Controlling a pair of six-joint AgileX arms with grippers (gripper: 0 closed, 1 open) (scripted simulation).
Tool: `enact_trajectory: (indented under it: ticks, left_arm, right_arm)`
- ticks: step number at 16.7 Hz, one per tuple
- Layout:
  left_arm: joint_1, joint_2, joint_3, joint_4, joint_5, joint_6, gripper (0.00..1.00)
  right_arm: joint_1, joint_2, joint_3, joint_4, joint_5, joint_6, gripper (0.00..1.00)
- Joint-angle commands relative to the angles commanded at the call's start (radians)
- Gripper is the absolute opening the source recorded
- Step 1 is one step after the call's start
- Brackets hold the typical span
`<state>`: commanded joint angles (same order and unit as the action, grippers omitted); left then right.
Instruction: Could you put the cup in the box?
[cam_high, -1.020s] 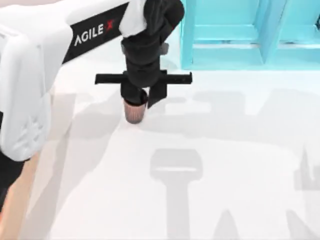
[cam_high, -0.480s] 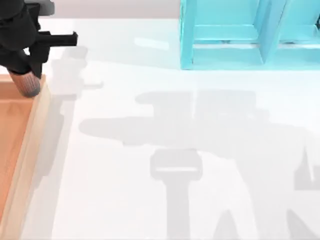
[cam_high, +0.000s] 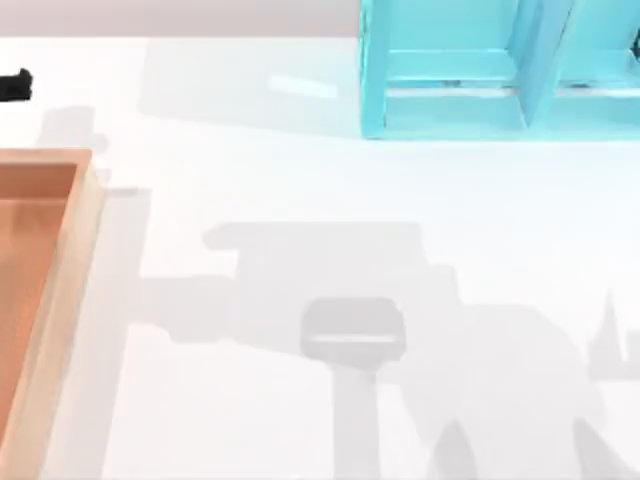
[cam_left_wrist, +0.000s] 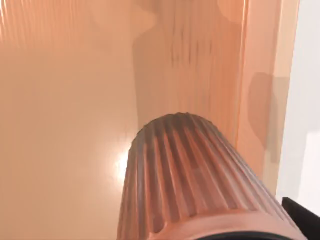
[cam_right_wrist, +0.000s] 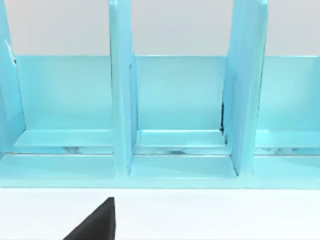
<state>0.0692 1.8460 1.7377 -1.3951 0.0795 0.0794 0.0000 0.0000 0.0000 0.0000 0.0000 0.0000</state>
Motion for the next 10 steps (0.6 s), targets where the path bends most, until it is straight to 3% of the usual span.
enact_trajectory:
  ticks: [10]
  left_arm:
    - [0.159,-0.083,-0.077,-0.039,0.032,0.162,0.00]
  right_arm:
    - [0.000,0.000,0.000,0.000,0.000,0.000,1.00]
